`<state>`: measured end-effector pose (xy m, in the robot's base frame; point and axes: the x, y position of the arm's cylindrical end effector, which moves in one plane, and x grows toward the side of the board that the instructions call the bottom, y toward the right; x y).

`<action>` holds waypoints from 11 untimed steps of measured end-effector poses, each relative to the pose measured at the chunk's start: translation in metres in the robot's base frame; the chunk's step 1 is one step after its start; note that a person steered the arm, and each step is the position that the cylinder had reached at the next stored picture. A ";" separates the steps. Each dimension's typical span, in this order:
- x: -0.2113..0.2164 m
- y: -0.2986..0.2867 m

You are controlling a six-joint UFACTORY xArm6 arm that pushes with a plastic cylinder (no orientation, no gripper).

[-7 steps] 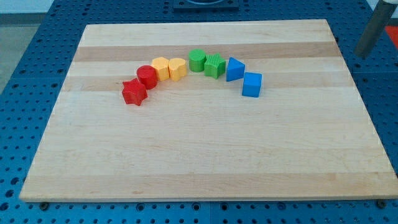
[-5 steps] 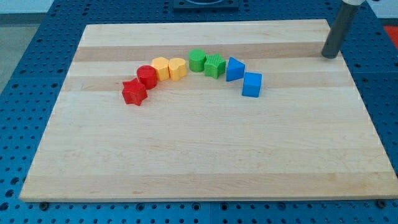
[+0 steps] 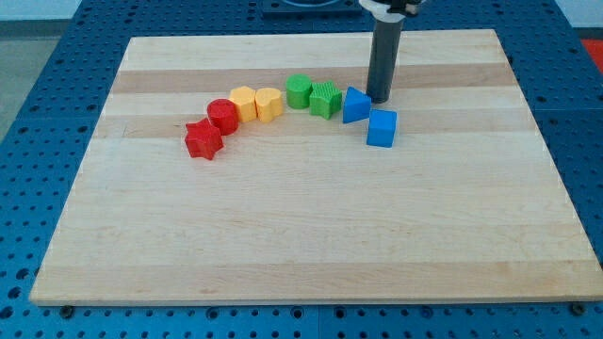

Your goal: Separate the blue blocks from the blocks

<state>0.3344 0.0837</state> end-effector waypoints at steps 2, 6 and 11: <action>-0.027 -0.045; 0.091 0.001; 0.166 -0.119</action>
<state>0.5004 -0.0352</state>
